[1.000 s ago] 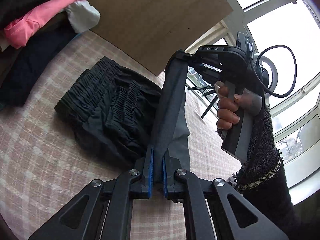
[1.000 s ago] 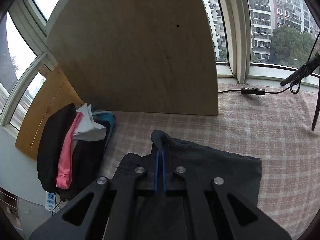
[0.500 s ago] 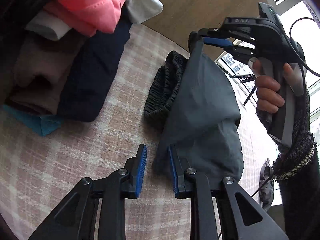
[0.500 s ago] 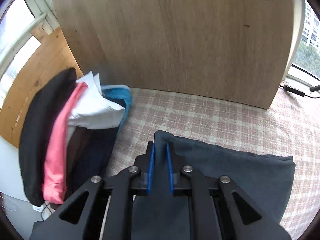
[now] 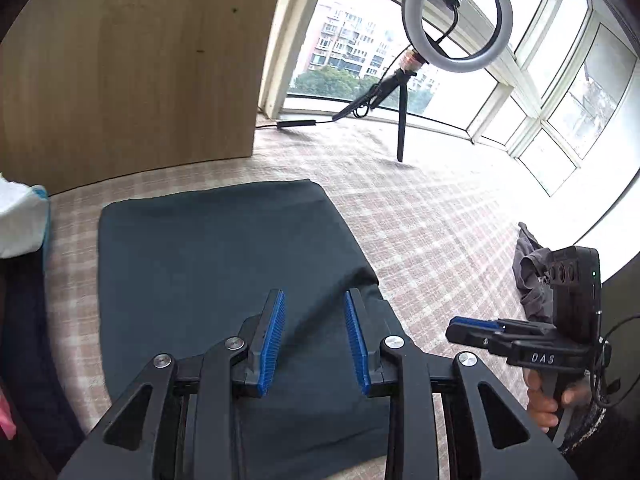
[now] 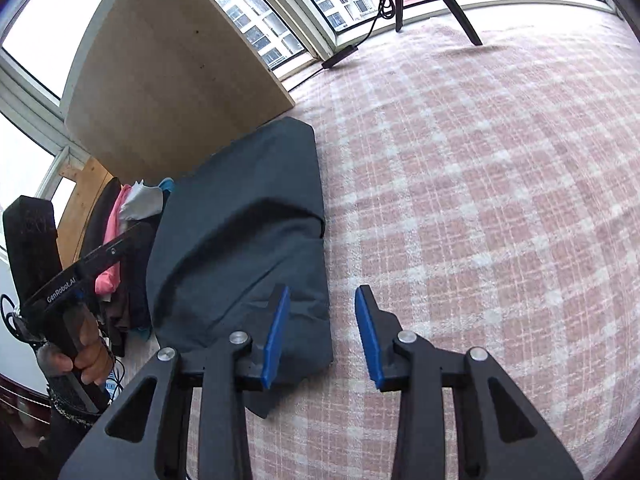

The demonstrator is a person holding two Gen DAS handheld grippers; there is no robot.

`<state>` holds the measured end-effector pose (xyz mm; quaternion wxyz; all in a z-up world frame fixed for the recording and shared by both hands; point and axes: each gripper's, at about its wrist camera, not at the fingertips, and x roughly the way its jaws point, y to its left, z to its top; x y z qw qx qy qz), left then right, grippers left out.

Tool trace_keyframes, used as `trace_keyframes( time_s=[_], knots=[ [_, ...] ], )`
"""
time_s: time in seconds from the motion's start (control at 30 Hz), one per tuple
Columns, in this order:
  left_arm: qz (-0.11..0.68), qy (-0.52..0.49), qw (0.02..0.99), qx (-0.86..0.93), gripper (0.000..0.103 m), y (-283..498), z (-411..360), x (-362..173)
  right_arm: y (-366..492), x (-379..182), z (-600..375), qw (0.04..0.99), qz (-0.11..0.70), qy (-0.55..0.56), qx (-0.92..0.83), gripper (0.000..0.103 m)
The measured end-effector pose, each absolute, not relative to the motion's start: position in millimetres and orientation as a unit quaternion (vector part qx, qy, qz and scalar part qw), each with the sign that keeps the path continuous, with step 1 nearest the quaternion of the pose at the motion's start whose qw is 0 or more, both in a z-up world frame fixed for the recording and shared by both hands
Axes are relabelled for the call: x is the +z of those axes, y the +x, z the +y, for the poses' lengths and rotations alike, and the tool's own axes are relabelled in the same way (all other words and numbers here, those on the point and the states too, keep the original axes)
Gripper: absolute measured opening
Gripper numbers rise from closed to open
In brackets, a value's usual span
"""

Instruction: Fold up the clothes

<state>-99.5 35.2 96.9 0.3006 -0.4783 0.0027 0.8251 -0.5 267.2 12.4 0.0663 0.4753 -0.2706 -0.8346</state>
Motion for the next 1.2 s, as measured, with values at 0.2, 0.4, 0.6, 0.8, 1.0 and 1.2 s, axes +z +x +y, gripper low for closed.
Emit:
trace_keyframes(
  time_s=[0.2,0.4,0.6,0.8,1.0,1.2],
  knots=[
    [0.072,-0.503,0.271,0.817,0.036,-173,103,87,13,-9,250,0.089,-0.271,0.480,-0.830,0.044],
    [0.171,-0.537,0.267,0.782,0.054,-217,153,67,16,-14,245,0.119,-0.266,0.478,-0.828,0.044],
    [0.240,-0.561,0.269,0.745,0.020,-215,171,39,9,-22,245,0.148,-0.284,0.480,-0.817,0.043],
    [0.218,-0.549,0.275,0.759,0.008,-212,162,43,9,-26,241,0.161,-0.290,0.481,-0.812,0.006],
    [0.185,-0.544,0.243,0.781,0.011,-222,147,40,26,-31,229,0.170,-0.266,0.496,-0.809,0.002],
    [0.162,-0.484,0.228,0.829,0.020,-202,104,103,34,3,243,0.148,-0.241,0.497,-0.821,0.024]
  ],
)
